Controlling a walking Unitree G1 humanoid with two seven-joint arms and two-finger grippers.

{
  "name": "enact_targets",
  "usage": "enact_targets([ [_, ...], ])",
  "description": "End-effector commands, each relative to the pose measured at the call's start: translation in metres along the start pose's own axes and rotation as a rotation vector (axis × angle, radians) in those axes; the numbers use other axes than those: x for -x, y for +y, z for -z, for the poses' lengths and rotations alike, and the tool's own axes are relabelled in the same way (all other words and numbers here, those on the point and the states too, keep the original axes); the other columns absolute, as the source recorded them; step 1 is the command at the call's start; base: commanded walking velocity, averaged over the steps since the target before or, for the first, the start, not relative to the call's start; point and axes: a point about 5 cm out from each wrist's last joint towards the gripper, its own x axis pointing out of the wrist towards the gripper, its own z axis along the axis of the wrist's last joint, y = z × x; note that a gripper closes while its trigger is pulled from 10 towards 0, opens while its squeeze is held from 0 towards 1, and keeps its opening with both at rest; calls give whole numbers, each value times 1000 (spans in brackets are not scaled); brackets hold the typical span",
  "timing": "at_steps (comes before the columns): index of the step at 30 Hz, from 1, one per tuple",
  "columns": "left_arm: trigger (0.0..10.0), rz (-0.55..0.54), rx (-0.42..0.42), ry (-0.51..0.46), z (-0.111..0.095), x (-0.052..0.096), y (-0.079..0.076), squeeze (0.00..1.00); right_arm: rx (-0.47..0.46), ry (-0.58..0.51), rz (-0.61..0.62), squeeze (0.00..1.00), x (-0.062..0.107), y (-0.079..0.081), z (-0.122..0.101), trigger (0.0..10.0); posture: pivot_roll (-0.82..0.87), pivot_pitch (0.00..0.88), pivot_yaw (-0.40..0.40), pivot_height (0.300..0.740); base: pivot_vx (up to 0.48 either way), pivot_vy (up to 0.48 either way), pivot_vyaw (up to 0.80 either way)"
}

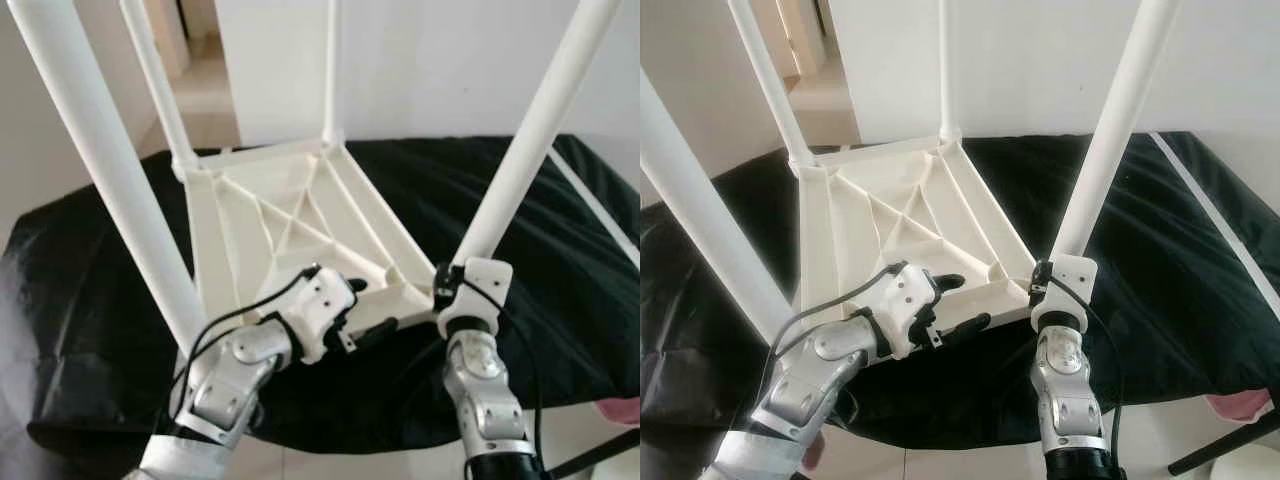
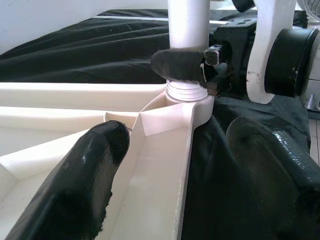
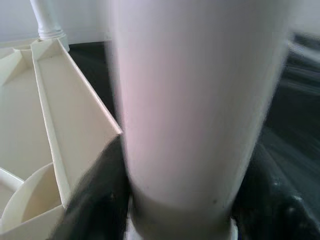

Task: Building children table

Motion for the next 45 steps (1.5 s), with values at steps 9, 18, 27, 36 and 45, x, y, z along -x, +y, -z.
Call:
enact_targets([
  [9, 10000, 7, -3, 19, 2, 2, 0, 0, -20, -36, -112, 1000, 5, -11, -3, 10000, -85, 22, 33, 740, 0, 0, 0],
  [18, 10000, 5, -1, 16, 1, 1, 2, 0, 3, -54, -468, 0, -1, -35, -10, 10000, -98, 25, 28, 740, 0, 0, 0],
  [27, 10000, 14, 2, 13, 1, -1, -1, 0, 134, -39, -610, 0, -11, -43, -14, 10000, -100, 22, 26, 740, 0, 0, 0],
  [36, 10000, 17, 0, 13, 1, 0, 0, 0, 228, 12, -795, 0, -18, -37, -8, 6078, -90, 16, 21, 740, 0, 0, 0],
  [45, 10000, 6, 3, 11, 0, 1, 0, 0, 246, 58, -850, 0, -13, -41, 2, 0, -75, 17, 7, 740, 0, 0, 0],
])
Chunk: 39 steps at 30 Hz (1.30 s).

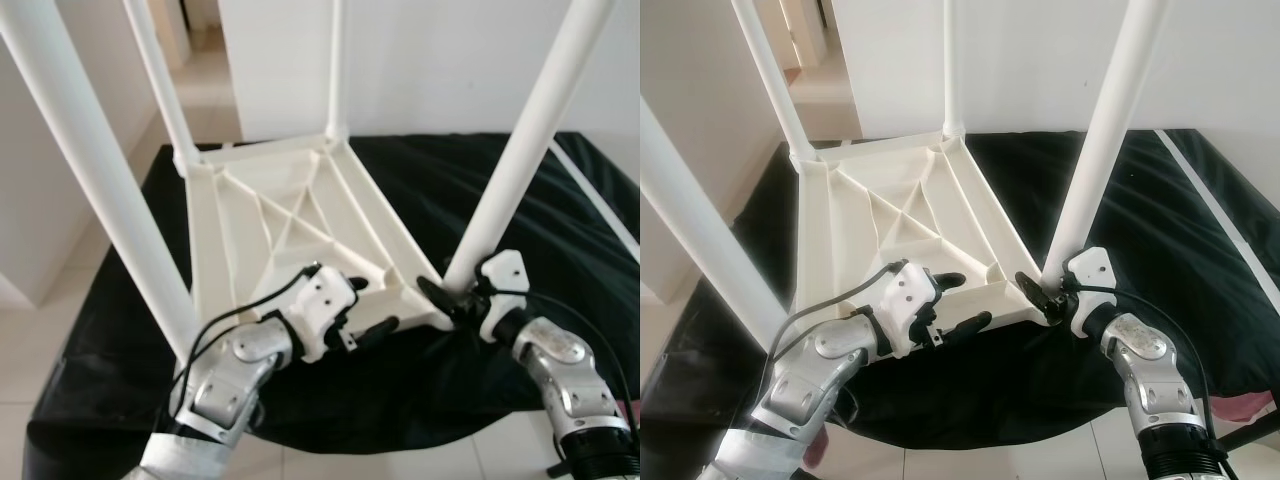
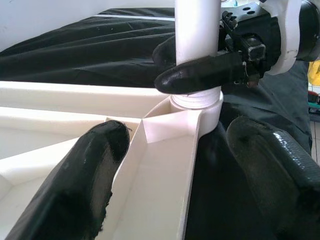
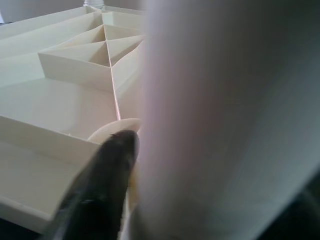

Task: Building children table

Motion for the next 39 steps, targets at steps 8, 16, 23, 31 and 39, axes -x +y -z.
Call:
enact_targets([
  [8, 10000, -2, 2, 22, 4, 5, 0, 0, -31, 41, 4, 0, 3, 3, 14, 10000, -78, 15, 15, 740, 0, 0, 0],
  [16, 10000, 4, 2, 21, 3, 4, 1, 0, -68, -5, 117, 0, 4, 4, 11, 10000, -86, 12, 20, 740, 0, 0, 0],
  [23, 10000, 15, 1, 22, 4, 3, 1, 0, -98, -15, 217, 0, 5, 12, 10, 10000, -99, 8, 29, 740, 0, 0, 0],
  [31, 10000, 25, 1, 20, 4, 1, 0, 0, -169, -85, 376, 0, -1, 29, 3, 10000, -105, 7, 30, 740, 0, 0, 0],
  [39, 10000, 23, 2, 17, 4, 1, -1, 0, -253, -80, 653, 0, 2, 36, 3, 10000, -88, 3, 10, 740, 0, 0, 0],
])
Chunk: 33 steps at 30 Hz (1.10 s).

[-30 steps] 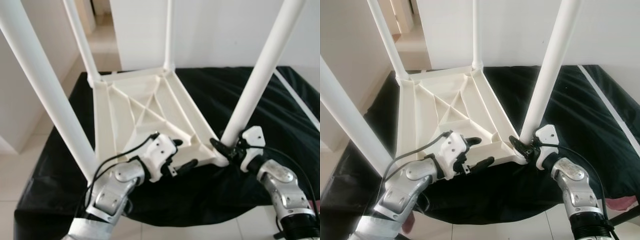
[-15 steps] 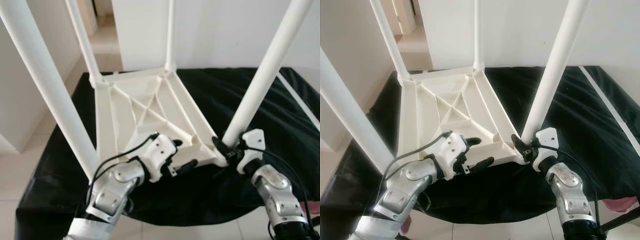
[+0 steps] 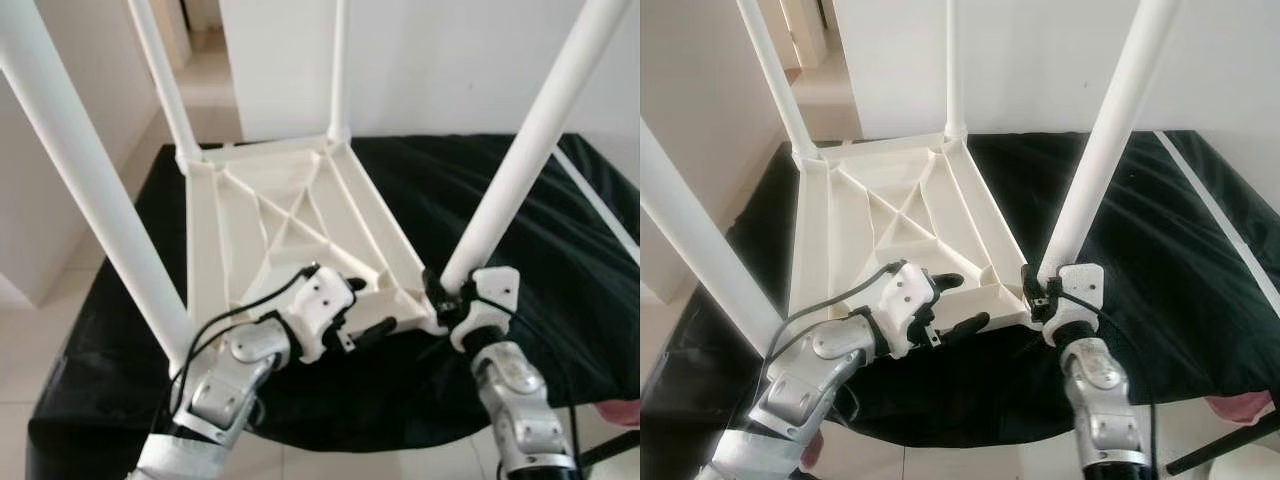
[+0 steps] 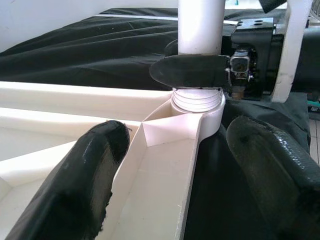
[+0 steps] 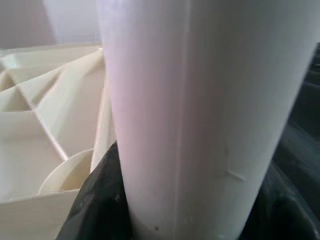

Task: Building children table

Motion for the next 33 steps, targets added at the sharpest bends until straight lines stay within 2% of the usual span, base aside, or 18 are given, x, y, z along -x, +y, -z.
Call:
enact_targets([
  [1, 10000, 21, 3, 13, 3, 0, -1, 0, -35, 15, 110, 0, 2, -9, 2, 10000, -87, 1, 9, 740, 0, 0, 0],
  [8, 10000, 27, -2, 9, 1, 0, 0, 0, -54, 16, 170, 0, 5, -2, 0, 10000, -90, 1, 9, 740, 0, 0, 0],
  [11, 10000, 21, -4, 15, 2, 1, 1, 0, -60, 27, 178, 0, 9, 1, 2, 10000, -91, 3, 5, 740, 0, 0, 0],
  [17, 10000, 23, -3, 12, 2, 0, 0, 0, -41, 17, 169, 0, 9, 1, -2, 10000, -97, 3, 7, 740, 0, 0, 0],
  [18, 10000, 24, -5, 12, 2, 0, 0, 0, -27, 10, 161, 133, 7, -1, -4, 10000, -98, 2, 6, 740, 0, 0, 0],
  [19, 10000, 24, -6, 13, 2, 0, 1, 0, -8, -4, 154, 961, 6, -4, -6, 10000, -98, 3, 5, 740, 0, 0, 0],
  [21, 10000, 20, -7, 10, 1, -1, 2, 0, 12, -32, 137, 1000, 3, -9, -12, 10000, -95, 2, 5, 740, 0, 0, 0],
  [24, 10000, 17, -7, 7, 0, -1, 2, 0, 13, -44, 128, 1000, 3, -10, -14, 10000, -95, 2, 5, 740, 0, 0, 0],
  [32, 10000, 12, -10, 5, -1, -2, 3, 0, 50, -76, 34, 1000, -2, -30, -25, 10000, -94, 6, 9, 740, 0, 0, 0],
  [33, 10000, 11, -11, 5, -1, -1, 3, 0, 54, -69, -6, 0, -2, -32, -25, 10000, -95, 7, 12, 740, 0, 0, 0],
])
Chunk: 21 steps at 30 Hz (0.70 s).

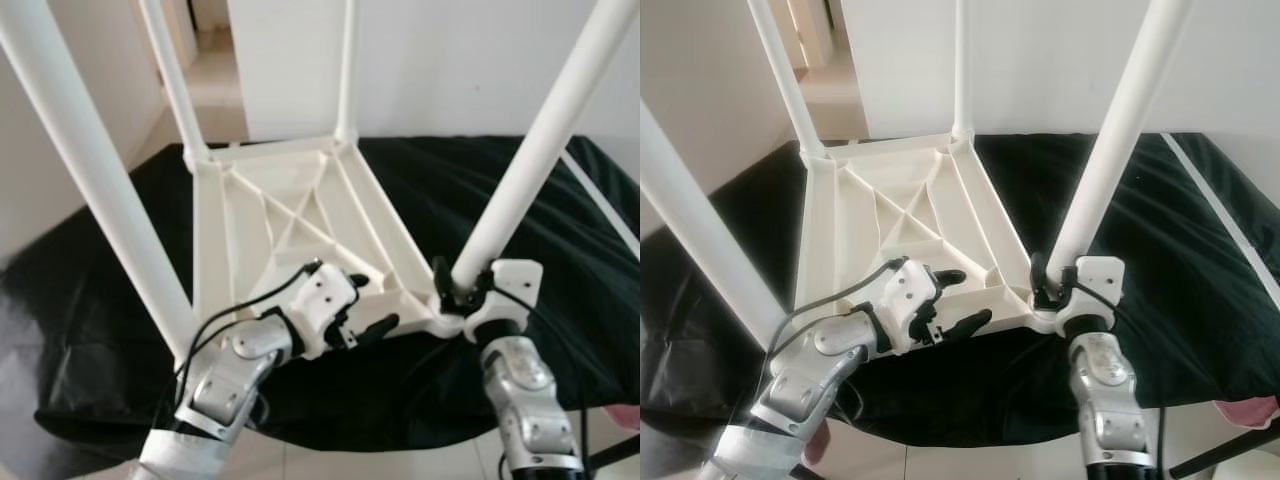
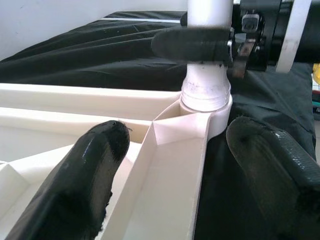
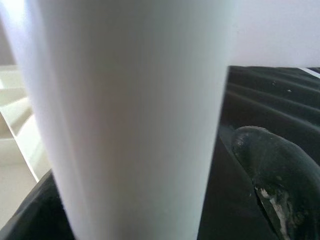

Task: Building children table

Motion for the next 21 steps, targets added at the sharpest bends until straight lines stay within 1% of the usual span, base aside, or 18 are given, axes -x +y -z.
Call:
enact_targets([
  [1, 10000, 8, 3, 12, 3, 0, 1, 0, -8, -3, -26, 0, 0, -7, 0, 10000, -95, 7, 12, 740, 0, 0, 0],
  [2, 10000, 8, 2, 13, 3, 1, 2, 0, 3, 2, -76, 0, 0, -8, 0, 10000, -97, 9, 17, 740, 0, 0, 0],
  [3, 10000, 8, 2, 13, 3, 1, 2, 0, 3, 2, -76, 0, 0, -8, 0, 10000, -97, 9, 17, 740, 0, 0, 0],
  [5, 10000, 11, 1, 14, 3, 1, 2, 0, 32, 13, -180, 0, 1, -11, 1, 10000, -98, 9, 23, 740, 0, 0, 0],
  [7, 10000, 15, 0, 15, 2, 1, 3, 0, 70, 31, -270, 0, -2, -15, 3, 10000, -100, 10, 26, 740, 0, 0, 0],
  [8, 10000, 15, 0, 15, 2, 1, 3, 0, 70, 31, -270, 0, -2, -15, 3, 10000, -100, 10, 26, 740, 0, 0, 0],
  [9, 10000, 19, -1, 16, 2, 1, 3, 0, 97, 47, -327, 0, -5, -16, 4, 10000, -101, 9, 31, 740, 0, 0, 0],
  [11, 10000, 24, -4, 16, 2, 0, 3, 0, 123, 71, -387, 0, -9, -14, 7, 10000, -102, 9, 31, 740, 0, 0, 0],
  [12, 10000, 24, -4, 16, 2, 0, 3, 0, 123, 71, -387, 0, -9, -14, 7, 10000, -102, 9, 31, 740, 0, 0, 0],
  [14, 10000, 30, -5, 14, 2, -1, 2, 0, 142, 100, -448, 0, -13, -12, 10, 10000, -97, 7, 31, 740, 0, 0, 0],
  [15, 10000, 30, -5, 14, 2, -1, 2, 0, 142, 100, -448, 0, -13, -12, 10, 10000, -97, 7, 31, 740, 0, 0, 0],
  [17, 10000, 31, -4, 13, 1, -2, 2, 0, 198, 146, -502, 0, -15, -10, 18, 10000, -96, 6, 30, 740, 0, 0, 0],
  [19, 10000, 29, -6, 17, 2, -1, 2, 0, 231, 166, -526, 0, -18, -10, 24, 10000, -95, 6, 29, 740, 0, 0, 0],
  [21, 10000, 26, -5, 17, 3, -1, 2, 0, 223, 163, -542, 0, -21, -9, 25, 10000, -91, 5, 27, 740, 0, 0, 0],
])
